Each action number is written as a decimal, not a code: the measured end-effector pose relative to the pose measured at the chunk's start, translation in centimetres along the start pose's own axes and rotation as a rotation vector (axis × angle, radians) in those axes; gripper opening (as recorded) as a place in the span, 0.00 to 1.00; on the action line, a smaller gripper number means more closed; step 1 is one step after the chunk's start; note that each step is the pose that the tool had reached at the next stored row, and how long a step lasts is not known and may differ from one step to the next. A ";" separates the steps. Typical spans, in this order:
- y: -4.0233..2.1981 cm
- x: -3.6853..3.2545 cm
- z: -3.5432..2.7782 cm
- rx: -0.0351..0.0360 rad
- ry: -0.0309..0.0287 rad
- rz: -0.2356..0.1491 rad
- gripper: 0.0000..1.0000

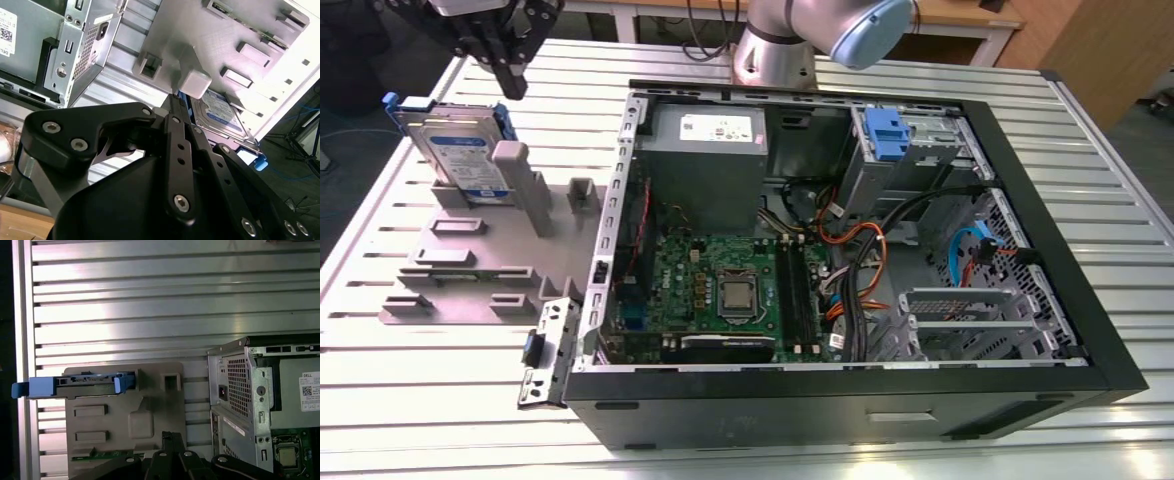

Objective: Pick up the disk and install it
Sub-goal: 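Reach for the disk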

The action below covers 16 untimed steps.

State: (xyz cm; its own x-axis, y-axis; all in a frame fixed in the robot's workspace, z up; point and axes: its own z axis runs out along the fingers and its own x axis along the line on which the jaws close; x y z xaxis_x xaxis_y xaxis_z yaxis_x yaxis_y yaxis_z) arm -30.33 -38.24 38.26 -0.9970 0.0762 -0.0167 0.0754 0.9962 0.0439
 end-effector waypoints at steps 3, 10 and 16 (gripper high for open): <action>0.27 0.40 0.01 -0.0001 -0.0001 0.000 0.11; 0.94 1.04 0.03 0.0000 -0.0001 0.000 0.11; 1.00 1.10 0.03 0.0000 0.0000 0.000 0.11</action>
State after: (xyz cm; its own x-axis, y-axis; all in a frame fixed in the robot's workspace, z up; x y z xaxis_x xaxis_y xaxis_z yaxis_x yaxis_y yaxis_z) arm -31.35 -37.16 38.25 -0.9970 0.0762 -0.0167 0.0754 0.9962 0.0439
